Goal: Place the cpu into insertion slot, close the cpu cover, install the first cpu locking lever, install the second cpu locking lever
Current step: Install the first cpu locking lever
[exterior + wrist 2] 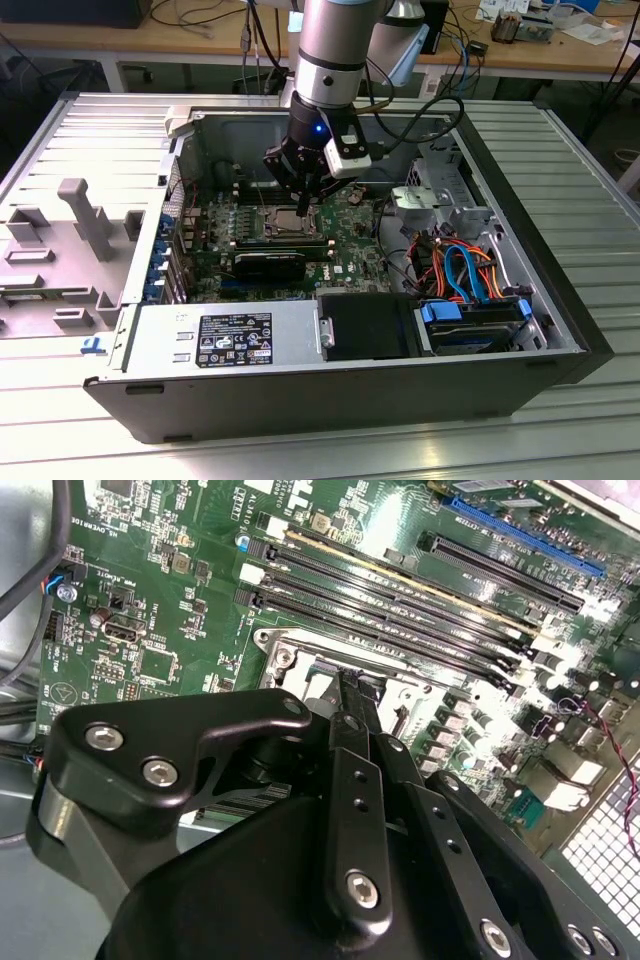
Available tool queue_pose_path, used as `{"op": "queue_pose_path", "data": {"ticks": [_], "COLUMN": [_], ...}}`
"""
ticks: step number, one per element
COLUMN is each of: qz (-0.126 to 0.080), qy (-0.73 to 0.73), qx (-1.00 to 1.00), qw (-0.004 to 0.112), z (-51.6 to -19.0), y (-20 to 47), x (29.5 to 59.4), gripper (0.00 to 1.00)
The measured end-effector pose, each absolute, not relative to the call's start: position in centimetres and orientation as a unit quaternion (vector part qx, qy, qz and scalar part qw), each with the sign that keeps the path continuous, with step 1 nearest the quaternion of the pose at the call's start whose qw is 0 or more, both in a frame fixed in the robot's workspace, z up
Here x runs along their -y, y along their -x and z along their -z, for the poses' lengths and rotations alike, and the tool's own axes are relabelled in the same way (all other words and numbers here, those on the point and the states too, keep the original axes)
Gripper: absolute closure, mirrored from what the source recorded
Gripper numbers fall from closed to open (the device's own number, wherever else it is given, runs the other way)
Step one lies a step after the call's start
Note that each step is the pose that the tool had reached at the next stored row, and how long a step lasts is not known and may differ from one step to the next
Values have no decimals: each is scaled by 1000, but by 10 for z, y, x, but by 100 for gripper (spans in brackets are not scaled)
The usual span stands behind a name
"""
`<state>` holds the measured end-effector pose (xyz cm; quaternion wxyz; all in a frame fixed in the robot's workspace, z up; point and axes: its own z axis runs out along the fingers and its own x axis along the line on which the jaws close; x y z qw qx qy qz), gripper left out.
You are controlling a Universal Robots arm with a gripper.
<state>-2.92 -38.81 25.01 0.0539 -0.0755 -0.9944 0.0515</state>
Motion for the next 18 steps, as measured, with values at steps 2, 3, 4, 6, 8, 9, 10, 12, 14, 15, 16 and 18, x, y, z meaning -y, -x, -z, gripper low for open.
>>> {"op": "queue_pose_path", "data": {"ticks": [2,3,4,6,8,9,10,12,14,15,16,18], "qz": [-52,-52,-52,-52,-52,-52,-52,-52,-51,-50,-47,-39], "qy": [75,74,74,73,73,72,72,71,71,70,69,68], "qx": [994,994,994,995,995,995,995,995,995,995,995,995], "qw": [54,54,54,54,54,54,54,54,54,54,54,54], "z": [-250,-250,-250,-250,-250,-250,-250,-250,-250,-250,-250,-250], "y": [29,29,29,29,29,29,29,29,29,29,29,29], "x": [388,388,388,388,388,388,388,388,388,388,388,388], "gripper": [89,89,89,89,89,89,89,89,89,89,89,89]}}
